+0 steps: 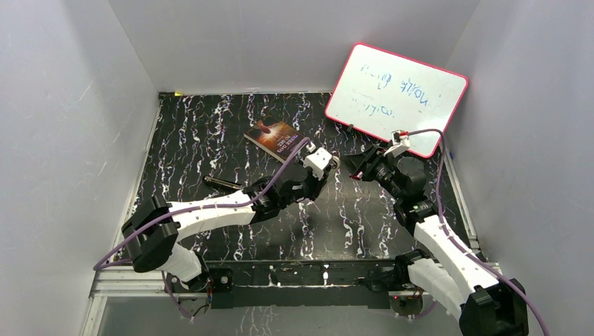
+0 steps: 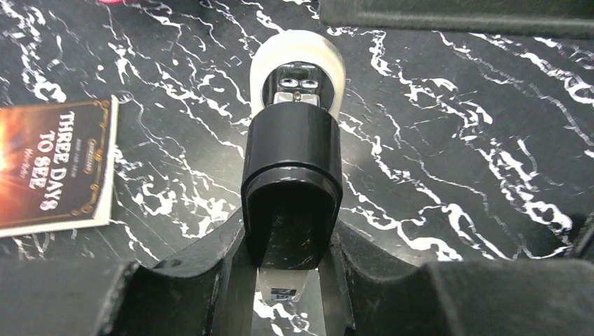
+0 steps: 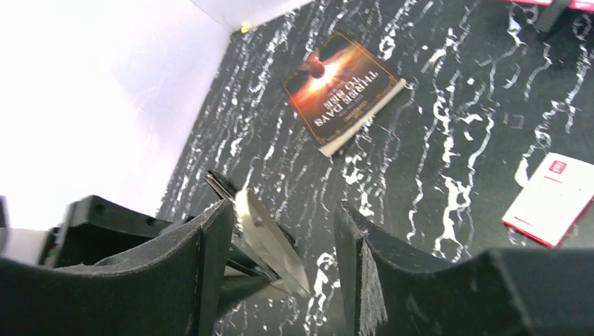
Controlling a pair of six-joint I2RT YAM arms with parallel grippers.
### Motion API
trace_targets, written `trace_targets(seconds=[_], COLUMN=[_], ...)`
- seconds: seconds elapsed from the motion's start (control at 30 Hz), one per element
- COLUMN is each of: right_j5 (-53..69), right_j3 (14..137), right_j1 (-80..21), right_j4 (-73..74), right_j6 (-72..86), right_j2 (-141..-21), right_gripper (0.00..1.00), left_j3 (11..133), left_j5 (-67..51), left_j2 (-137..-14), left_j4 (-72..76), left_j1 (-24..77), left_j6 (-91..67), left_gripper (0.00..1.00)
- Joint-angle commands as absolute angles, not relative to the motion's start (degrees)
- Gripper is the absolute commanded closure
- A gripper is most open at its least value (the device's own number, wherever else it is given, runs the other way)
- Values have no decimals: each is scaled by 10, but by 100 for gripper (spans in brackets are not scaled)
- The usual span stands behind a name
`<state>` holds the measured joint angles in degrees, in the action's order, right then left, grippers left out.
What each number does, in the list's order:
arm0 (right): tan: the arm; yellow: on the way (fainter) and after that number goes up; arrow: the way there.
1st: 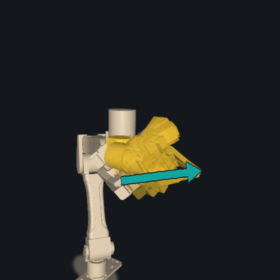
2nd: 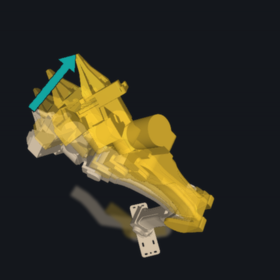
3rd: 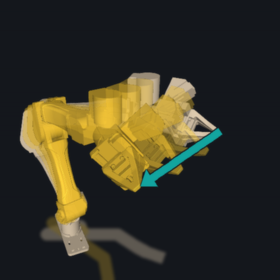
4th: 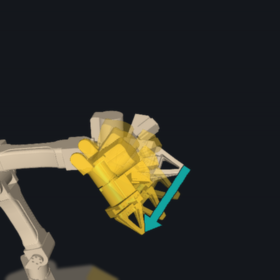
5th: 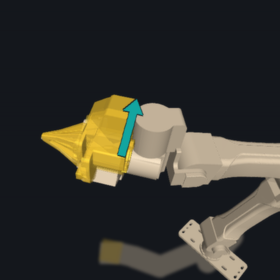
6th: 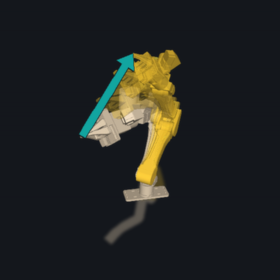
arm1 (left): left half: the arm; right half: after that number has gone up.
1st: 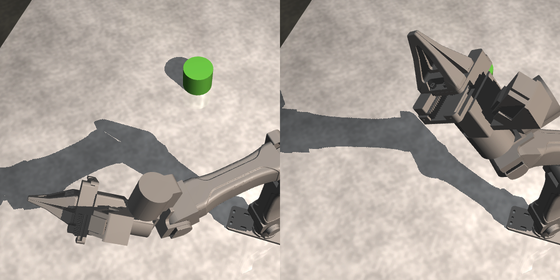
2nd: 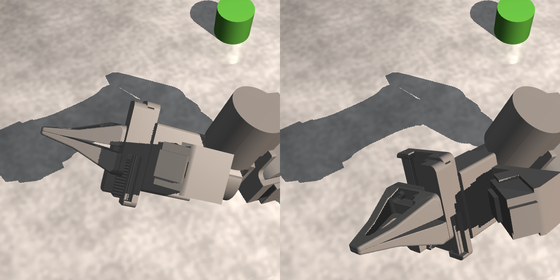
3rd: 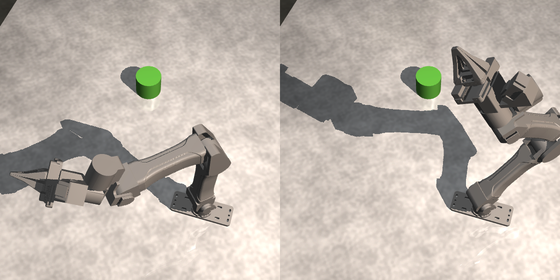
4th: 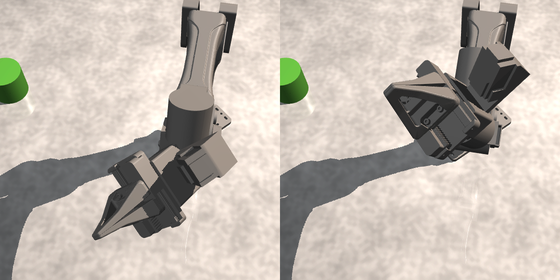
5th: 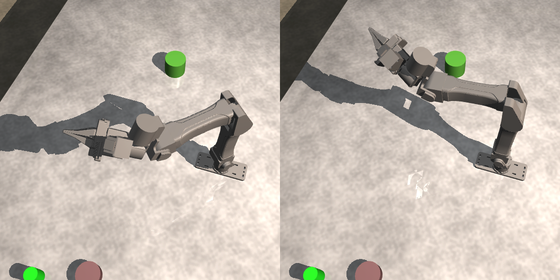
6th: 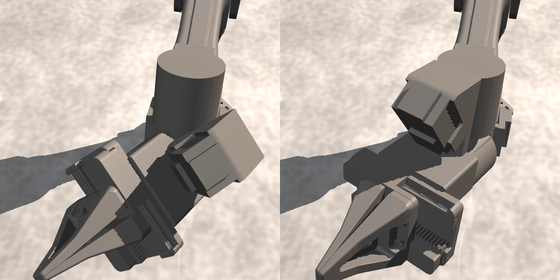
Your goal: Load the staples into the stapler
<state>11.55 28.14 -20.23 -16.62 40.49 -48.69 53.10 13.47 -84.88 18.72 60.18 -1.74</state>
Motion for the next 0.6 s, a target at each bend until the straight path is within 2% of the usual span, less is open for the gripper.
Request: trace_targets(seconds=[0.0,0.2,0.57], right_j5=[67,88,145], right_j3=[280,276,293], right_j1=[-221,-227,-240], right_j4=[-261,-312,-291], right_j6=[430,430,417], right_j2=[-478,-501,-586], right_gripper=[37,37,40], left_j3=[541,537,532], left_j5=[130,107,94], left_j2=[-805,-800,-789], left_j4=[198,187,192], left_j1=[604,604,604], left_j6=[-111,-119,-131], left_gripper=[100,100,100])
